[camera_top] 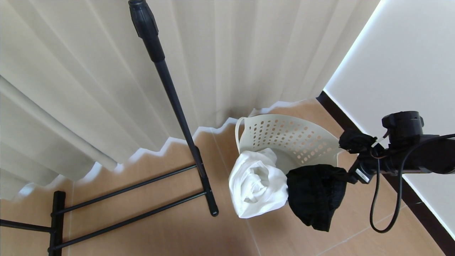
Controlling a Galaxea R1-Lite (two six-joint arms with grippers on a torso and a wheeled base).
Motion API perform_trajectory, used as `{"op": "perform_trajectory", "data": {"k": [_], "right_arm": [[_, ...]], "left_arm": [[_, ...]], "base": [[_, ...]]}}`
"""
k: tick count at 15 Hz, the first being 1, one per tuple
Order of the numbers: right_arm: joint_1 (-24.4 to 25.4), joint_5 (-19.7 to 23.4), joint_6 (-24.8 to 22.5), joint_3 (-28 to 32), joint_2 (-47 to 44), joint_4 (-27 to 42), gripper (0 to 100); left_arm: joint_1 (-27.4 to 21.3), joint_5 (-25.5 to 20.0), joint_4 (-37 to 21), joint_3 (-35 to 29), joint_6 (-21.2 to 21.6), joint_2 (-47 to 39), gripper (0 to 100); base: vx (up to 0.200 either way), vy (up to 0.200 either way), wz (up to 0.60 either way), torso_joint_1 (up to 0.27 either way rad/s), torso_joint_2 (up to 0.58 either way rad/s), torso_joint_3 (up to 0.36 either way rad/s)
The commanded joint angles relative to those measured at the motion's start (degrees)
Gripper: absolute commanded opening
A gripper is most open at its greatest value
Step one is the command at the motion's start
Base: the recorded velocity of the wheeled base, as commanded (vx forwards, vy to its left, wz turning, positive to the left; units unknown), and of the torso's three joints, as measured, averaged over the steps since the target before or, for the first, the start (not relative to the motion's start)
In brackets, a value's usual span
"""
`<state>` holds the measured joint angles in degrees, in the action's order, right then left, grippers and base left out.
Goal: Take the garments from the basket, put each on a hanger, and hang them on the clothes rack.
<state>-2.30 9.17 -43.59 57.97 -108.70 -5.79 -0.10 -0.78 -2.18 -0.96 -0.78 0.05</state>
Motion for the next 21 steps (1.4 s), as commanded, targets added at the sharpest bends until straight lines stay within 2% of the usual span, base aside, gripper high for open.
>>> {"op": "perform_trajectory", "data": {"k": [1,6,11,14,18,19,21], "right_arm": [[0.63,-0.03,0.09,2.15,-4.06,-0.01,100],[2.30,-0.64,0.26,5.49,-7.84,-0.19,100],[1.95,-1.52,0.62,10.15,-11.79,-0.19,100],[2.22,-1.52,2.37,12.79,-14.26,-0.27,100],[2.48,-1.52,2.46,14.28,-15.93,-0.36,100],[2.48,-1.52,2.46,14.19,-15.84,-0.19,0],[2.48,-1.35,2.46,13.40,-15.75,-0.10,0]], "left_arm": [[0.01,-0.01,-0.02,0.00,-0.01,-0.05,100],[0.01,-0.01,-0.02,0.00,-0.10,-0.05,100],[0.10,-0.01,-0.02,0.00,-0.10,-0.05,100],[0.01,-0.01,-0.02,0.00,-0.10,-0.05,100],[0.01,-0.01,-0.02,0.00,-0.10,-0.05,100],[0.01,-0.01,-0.02,0.00,-0.10,-0.05,100],[0.01,-0.01,-0.02,0.00,-0.01,-0.05,100]], "base": [[0.000,0.000,0.00,0.000,0.00,0.000],[0.000,0.000,0.00,0.000,0.00,0.000],[0.000,0.000,0.00,0.000,0.00,0.000],[0.000,0.000,0.00,0.000,0.00,0.000],[0.000,0.000,0.00,0.000,0.00,0.000],[0.000,0.000,0.00,0.000,0.00,0.000],[0.000,0.000,0.00,0.000,0.00,0.000]]}}
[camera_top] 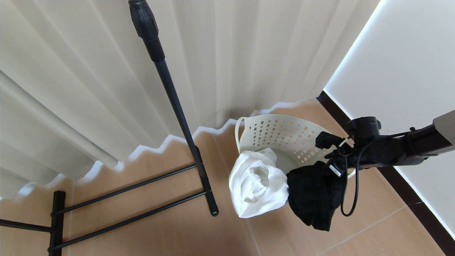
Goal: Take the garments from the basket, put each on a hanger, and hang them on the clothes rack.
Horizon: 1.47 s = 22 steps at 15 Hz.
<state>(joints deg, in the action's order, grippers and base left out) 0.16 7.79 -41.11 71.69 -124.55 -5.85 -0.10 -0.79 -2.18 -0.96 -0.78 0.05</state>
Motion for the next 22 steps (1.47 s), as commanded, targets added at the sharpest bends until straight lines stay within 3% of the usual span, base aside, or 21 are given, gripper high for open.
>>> {"op": "perform_trajectory", "data": {"k": [1,5,7,12,13,15,16,17,18,22], "right_arm": [[0.02,0.21,-0.03,-0.59,0.10,-0.04,0],[0.02,0.47,1.47,-3.14,2.91,-0.56,0],[0.02,4.25,4.28,-9.55,10.73,-0.92,0],[3.27,9.61,18.34,-27.48,41.67,-2.50,0],[3.80,9.61,19.40,-28.19,43.78,-2.67,0],[8.89,9.17,28.01,-29.86,55.29,-2.76,0],[8.89,9.17,28.01,-29.86,55.29,-2.76,0],[11.36,8.91,34.60,-29.86,61.45,-2.76,0],[12.59,8.91,37.85,-30.30,63.03,-2.76,0],[13.11,8.65,38.91,-30.91,63.03,-2.94,0]], "left_arm": [[0.01,0.00,-0.02,0.00,-0.01,-0.05,100],[0.01,0.00,-0.02,0.00,-0.01,-0.05,100],[0.01,0.00,-0.02,0.00,-0.10,-0.05,100],[0.01,-0.09,-0.02,0.00,-0.01,-0.05,100],[0.01,-0.09,-0.02,0.00,-0.01,-0.05,100],[0.01,-0.09,-0.02,0.00,-0.01,-0.05,100],[0.01,-0.09,-0.02,0.00,-0.01,-0.05,100],[0.01,-0.09,-0.02,0.00,0.08,-0.05,100],[-0.08,-0.70,-0.02,0.00,0.16,-0.05,100],[-0.08,-1.76,-0.02,0.00,0.16,-0.05,100]], "base": [[0.000,0.000,0.00,0.000,0.00,0.000],[0.000,0.000,0.00,0.000,0.00,0.000],[0.000,0.000,0.00,0.000,0.00,0.000],[0.000,0.000,0.00,0.000,0.00,0.000],[0.000,0.000,0.00,0.000,0.00,0.000],[0.000,0.000,0.00,0.000,0.00,0.000],[0.000,0.000,0.00,0.000,0.00,0.000],[0.000,0.000,0.00,0.000,0.00,0.000],[0.000,0.000,0.00,0.000,0.00,0.000],[0.000,0.000,0.00,0.000,0.00,0.000]]}}
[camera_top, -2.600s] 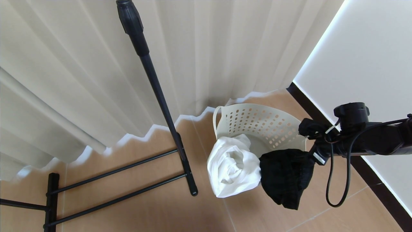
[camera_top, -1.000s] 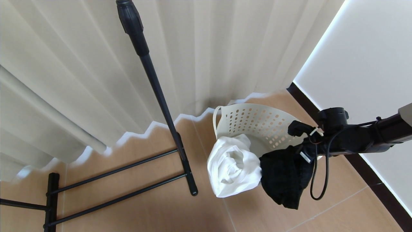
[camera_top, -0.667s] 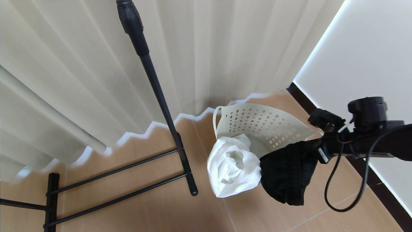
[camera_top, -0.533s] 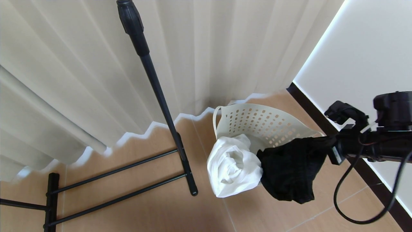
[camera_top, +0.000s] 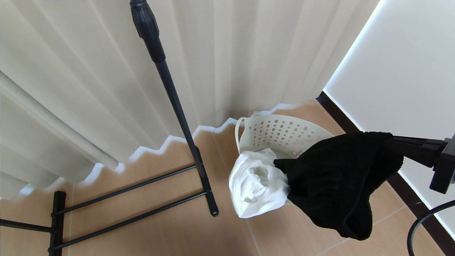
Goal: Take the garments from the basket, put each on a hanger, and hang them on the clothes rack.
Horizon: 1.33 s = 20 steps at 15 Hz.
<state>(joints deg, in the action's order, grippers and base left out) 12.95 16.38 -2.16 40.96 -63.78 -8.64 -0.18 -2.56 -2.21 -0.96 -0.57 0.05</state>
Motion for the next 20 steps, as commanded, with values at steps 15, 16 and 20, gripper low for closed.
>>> {"op": "perform_trajectory", "data": {"k": [15,16,20], "right_arm": [[-0.29,-0.30,-0.30,-0.88,2.61,-0.15,0],[-0.29,-0.30,-0.30,-0.88,2.79,-0.15,0],[-0.29,-0.30,-0.30,-0.97,2.87,-0.15,0]], "left_arm": [[0.01,0.01,0.01,-0.09,-0.04,-0.05,100],[0.01,0.01,0.01,0.00,-0.13,-0.05,100],[0.01,0.01,0.01,-0.09,-0.13,-0.05,100]], "base": [[0.000,0.000,0.00,0.002,-0.02,0.162],[0.000,0.000,0.00,0.007,-0.33,-0.124],[0.000,0.000,0.00,0.024,-0.42,-0.176]]}}
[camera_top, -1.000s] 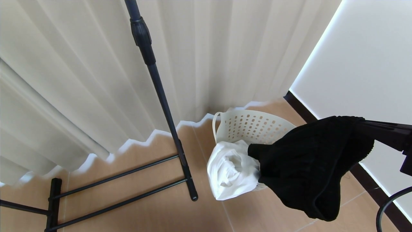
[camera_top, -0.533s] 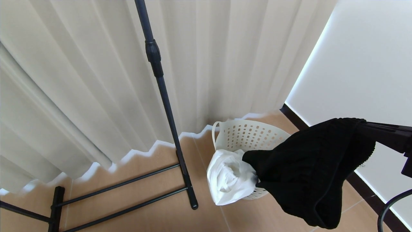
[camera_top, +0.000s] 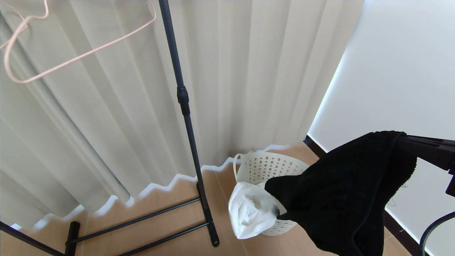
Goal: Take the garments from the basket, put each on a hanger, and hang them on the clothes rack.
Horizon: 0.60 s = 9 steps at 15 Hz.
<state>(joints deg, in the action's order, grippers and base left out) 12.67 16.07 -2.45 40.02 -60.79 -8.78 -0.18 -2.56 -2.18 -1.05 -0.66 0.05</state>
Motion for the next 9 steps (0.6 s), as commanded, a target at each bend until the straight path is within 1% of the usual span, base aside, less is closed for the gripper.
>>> {"op": "perform_trajectory", "data": {"k": [1,3,5,9], "right_arm": [[-0.01,0.02,-0.01,-0.03,-0.11,-0.01,0],[-0.01,0.02,-0.01,-0.03,-0.11,-0.01,0],[-0.01,0.02,-0.01,-0.03,-0.11,-0.01,0],[-0.01,0.02,-0.01,-0.03,0.15,-0.01,0]], "left_arm": [[0.01,0.01,-0.02,-0.01,-0.04,-0.05,100],[0.01,0.01,-0.02,-0.01,-0.13,-0.05,100],[0.01,0.01,-0.02,-0.01,-0.13,-0.05,100],[0.01,0.01,-0.02,-0.01,-0.13,-0.05,100]], "base": [[0.000,0.000,0.00,0.085,-0.45,-0.163],[0.000,0.000,0.00,0.098,-0.46,-0.171],[0.000,0.000,0.00,0.107,-0.47,-0.237],[0.000,0.000,0.00,0.141,-0.48,-0.179]]}}
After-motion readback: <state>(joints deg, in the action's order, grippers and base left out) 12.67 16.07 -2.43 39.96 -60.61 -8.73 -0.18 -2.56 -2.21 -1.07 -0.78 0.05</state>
